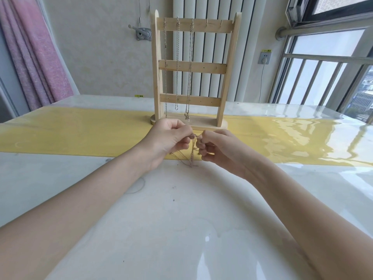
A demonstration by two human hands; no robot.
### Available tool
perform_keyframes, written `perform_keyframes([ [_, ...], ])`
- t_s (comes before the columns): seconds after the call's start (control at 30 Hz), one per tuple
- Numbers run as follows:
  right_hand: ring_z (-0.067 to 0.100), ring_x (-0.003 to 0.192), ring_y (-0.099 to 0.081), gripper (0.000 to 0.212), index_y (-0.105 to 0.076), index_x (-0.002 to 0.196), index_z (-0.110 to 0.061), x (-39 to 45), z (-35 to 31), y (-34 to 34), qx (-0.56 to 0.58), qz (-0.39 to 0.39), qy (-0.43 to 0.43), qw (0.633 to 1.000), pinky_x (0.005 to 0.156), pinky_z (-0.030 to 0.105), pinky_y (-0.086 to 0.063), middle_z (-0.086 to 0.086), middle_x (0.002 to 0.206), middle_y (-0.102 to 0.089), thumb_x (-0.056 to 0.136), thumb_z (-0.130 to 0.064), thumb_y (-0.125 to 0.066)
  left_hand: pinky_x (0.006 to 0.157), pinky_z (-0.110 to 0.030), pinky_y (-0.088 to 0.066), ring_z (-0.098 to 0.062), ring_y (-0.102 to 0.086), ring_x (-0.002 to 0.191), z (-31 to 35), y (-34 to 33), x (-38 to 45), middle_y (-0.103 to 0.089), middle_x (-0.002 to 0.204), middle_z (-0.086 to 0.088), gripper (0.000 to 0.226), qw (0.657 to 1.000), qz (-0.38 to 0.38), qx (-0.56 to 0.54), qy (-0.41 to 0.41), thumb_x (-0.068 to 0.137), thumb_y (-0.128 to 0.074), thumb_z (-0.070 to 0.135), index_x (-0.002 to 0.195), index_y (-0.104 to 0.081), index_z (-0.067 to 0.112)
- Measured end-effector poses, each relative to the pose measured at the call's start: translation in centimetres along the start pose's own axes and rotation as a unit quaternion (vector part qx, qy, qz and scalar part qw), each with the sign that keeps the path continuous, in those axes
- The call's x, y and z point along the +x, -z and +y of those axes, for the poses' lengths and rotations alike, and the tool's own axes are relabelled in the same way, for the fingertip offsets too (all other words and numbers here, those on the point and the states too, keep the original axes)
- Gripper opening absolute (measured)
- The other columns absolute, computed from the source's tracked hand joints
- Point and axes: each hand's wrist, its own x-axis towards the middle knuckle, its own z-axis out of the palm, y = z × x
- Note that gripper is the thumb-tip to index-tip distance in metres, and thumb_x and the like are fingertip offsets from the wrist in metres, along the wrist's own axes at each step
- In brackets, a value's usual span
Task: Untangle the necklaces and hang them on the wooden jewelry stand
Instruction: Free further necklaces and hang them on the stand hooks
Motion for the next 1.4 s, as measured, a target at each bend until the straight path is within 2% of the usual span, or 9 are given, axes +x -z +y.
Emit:
perform_keyframes([
  [0.2,0.016,0.06,-0.042,0.017,-0.049,0.072,-0.009,-0.2,-0.3,0.0,0.054,-0.008,-0.01,0.998,0.057,0.023,-0.038,0.006,0.07,-0.049,0.087,-0.001,-0.047,0.046,-0.015,-0.045,-0.007,-0.047,0.048,0.0,-0.1,0.0,-0.055,0.071,-0.007,0.025,1.0,0.004,-0.007,0.017,0.085,-0.059,-0.004,0.075,-0.043,0.013],
  [0.37,0.016,0.062,-0.037,0.016,-0.046,0.08,-0.011,0.1,-0.3,0.2,0.103,0.026,0.009,0.994,0.06,0.024,-0.038,0.006,0.068,-0.047,0.089,0.002,-0.045,0.051,-0.018,-0.05,-0.007,-0.056,0.053,0.1,0.3,-0.1,-0.06,0.076,-0.006,0.023,0.995,-0.028,-0.079,0.061,0.083,-0.063,-0.002,0.084,-0.048,0.016],
  [0.53,0.011,0.059,-0.054,0.017,-0.055,0.076,-0.01,-0.1,-0.5,0.3,0.116,0.044,0.019,0.992,0.057,0.019,-0.046,0.005,0.071,-0.064,0.089,0.001,-0.057,0.053,-0.018,-0.052,-0.009,-0.064,0.058,0.2,0.7,0.1,-0.067,0.067,-0.002,0.022,0.983,-0.025,-0.163,0.085,0.083,-0.064,0.0,0.085,-0.049,0.016],
  [0.63,0.01,0.06,-0.055,0.013,-0.06,0.077,-0.01,-0.1,-0.4,0.4,0.078,0.084,0.032,0.993,0.057,0.018,-0.046,0.005,0.075,-0.065,0.087,-0.003,-0.063,0.051,-0.018,-0.052,-0.009,-0.063,0.058,0.2,0.8,0.2,-0.065,0.067,-0.001,0.021,0.981,-0.014,-0.175,0.082,0.084,-0.063,-0.001,0.084,-0.049,0.016],
  [0.83,0.009,0.058,-0.052,0.011,-0.068,0.076,-0.002,-0.2,-0.2,-0.1,0.026,0.062,0.046,0.997,0.058,0.019,-0.047,0.003,0.064,-0.064,0.087,-0.005,-0.065,0.055,-0.019,-0.053,-0.009,-0.063,0.059,0.0,0.7,0.1,-0.064,0.074,-0.004,0.021,0.991,0.011,-0.124,0.052,0.083,-0.064,-0.001,0.083,-0.051,0.014],
  [1.03,0.012,0.058,-0.052,0.021,-0.067,0.065,-0.004,-0.4,-0.4,0.0,-0.003,0.077,0.05,0.996,0.057,0.018,-0.048,0.006,0.064,-0.063,0.086,0.0,-0.064,0.059,-0.017,-0.054,-0.007,-0.066,0.063,0.0,0.6,-0.2,-0.068,0.082,-0.007,0.02,1.0,0.011,0.014,-0.01,0.082,-0.068,0.002,0.085,-0.052,0.014],
  [1.23,0.008,0.051,-0.047,0.016,-0.065,0.068,-0.002,-0.3,-0.2,-0.3,-0.163,0.102,0.063,0.979,0.051,0.017,-0.04,0.001,0.06,-0.058,0.084,-0.003,-0.063,0.055,-0.013,-0.05,-0.005,-0.057,0.056,-0.5,0.3,-0.2,-0.061,0.07,-0.003,0.016,0.996,0.015,0.092,0.001,0.082,-0.067,0.002,0.082,-0.058,0.015],
  [1.4,0.008,0.048,-0.045,0.02,-0.062,0.064,-0.005,-0.3,-0.5,-0.1,-0.185,0.103,0.062,0.975,0.049,0.016,-0.038,0.002,0.059,-0.055,0.084,-0.002,-0.061,0.058,-0.014,-0.052,-0.005,-0.058,0.054,-0.7,0.4,0.0,-0.063,0.07,-0.002,0.015,0.99,0.022,0.142,-0.003,0.083,-0.066,0.003,0.075,-0.068,0.015],
])
